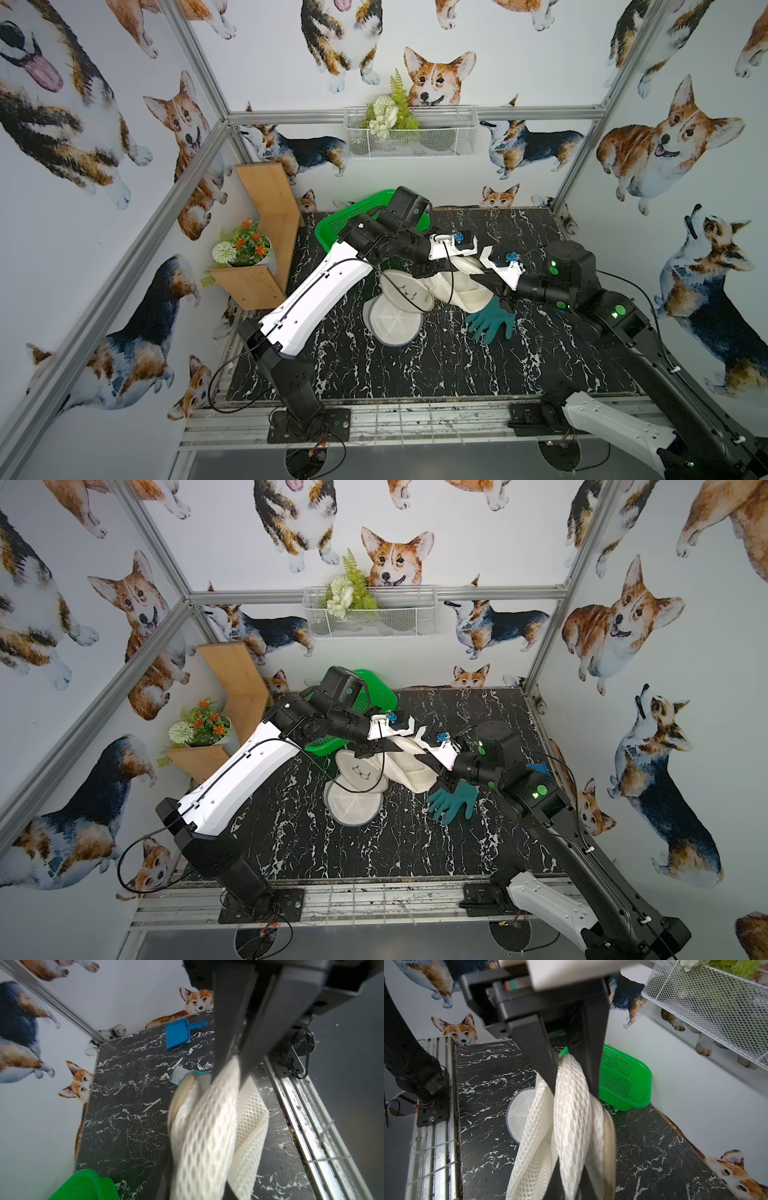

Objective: Turn the laundry bag inside out
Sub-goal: Turn over the laundry bag.

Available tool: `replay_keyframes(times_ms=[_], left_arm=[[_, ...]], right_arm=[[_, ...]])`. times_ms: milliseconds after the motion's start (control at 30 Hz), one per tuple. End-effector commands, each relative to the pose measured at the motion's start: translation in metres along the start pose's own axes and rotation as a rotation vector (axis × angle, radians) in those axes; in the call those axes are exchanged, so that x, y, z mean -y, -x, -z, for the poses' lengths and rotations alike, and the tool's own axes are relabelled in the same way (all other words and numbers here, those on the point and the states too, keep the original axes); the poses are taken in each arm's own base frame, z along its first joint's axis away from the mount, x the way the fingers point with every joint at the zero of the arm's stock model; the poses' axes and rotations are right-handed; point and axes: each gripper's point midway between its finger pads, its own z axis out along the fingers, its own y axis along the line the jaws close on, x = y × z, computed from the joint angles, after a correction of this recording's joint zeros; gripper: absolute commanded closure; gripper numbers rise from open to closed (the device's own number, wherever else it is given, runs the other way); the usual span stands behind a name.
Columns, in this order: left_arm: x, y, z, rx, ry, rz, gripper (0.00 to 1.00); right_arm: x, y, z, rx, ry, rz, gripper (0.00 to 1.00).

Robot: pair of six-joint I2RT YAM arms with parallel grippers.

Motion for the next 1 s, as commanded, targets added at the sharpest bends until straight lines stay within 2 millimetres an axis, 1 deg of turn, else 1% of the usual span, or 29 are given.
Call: replay_keyframes(times_ms=[0,67,133,167,200,267,300,367,400,467,533,567,633,700,767,833,900,967], left_arm=[[-0.035,0.044,0.024,0.195,0.152,-0.025,0.49],[-0.048,0.063,0.045,0.302,0.237,-0.019,0.36],[-0.067,0.076,0.073,0.419,0.349,0.028,0.26],[-0.081,0.081,0.094,0.486,0.448,0.076,0.16],[-0.091,0.081,0.114,0.543,0.531,0.123,0.12],[-0.104,0.078,0.148,0.625,0.671,0.228,0.1],[-0.108,0.074,0.161,0.649,0.729,0.297,0.11],[-0.113,0.06,0.173,0.675,0.791,0.478,0.14],[-0.111,0.054,0.174,0.68,0.792,0.545,0.17],[-0.098,0.042,0.167,0.694,0.788,0.683,0.2],[-0.084,0.031,0.151,0.69,0.758,0.776,0.22],[-0.076,0.027,0.142,0.684,0.736,0.821,0.24],[-0.06,0.026,0.124,0.668,0.686,0.842,0.26],[-0.038,0.038,0.103,0.635,0.641,0.736,0.26],[-0.013,0.052,0.079,0.546,0.644,0.517,0.29],[0.007,0.059,0.06,0.453,0.654,0.303,0.32],[0.014,0.058,0.051,0.382,0.685,0.16,0.35],[0.018,0.057,0.044,0.313,0.724,0.006,0.35]], right_arm=[[-0.003,0.005,0.011,0.067,-0.016,-0.153,1.0],[0.006,0.007,0.02,0.114,-0.092,-0.265,1.0],[0.024,0.008,0.031,0.171,-0.212,-0.416,1.0],[0.036,0.01,0.04,0.217,-0.277,-0.511,1.0],[0.046,0.013,0.047,0.267,-0.333,-0.606,1.0],[0.064,0.019,0.062,0.363,-0.42,-0.795,1.0],[0.074,0.021,0.068,0.408,-0.462,-0.902,1.0],[0.086,0.031,0.075,0.47,-0.494,-1.059,1.0],[0.091,0.034,0.075,0.484,-0.502,-1.114,1.0],[0.098,0.043,0.069,0.489,-0.496,-1.201,1.0],[0.099,0.054,0.061,0.488,-0.458,-1.222,1.0],[0.101,0.055,0.058,0.489,-0.455,-1.246,1.0],[0.105,0.056,0.058,0.513,-0.459,-1.309,1.0],[0.108,0.053,0.059,0.543,-0.464,-1.409,1.0],[0.107,0.052,0.055,0.548,-0.443,-1.506,1.0],[0.106,0.05,0.049,0.508,-0.433,-1.586,1.0],[0.102,0.05,0.042,0.447,-0.426,-1.637,1.0],[0.1,0.049,0.037,0.388,-0.43,-1.685,1.0]])
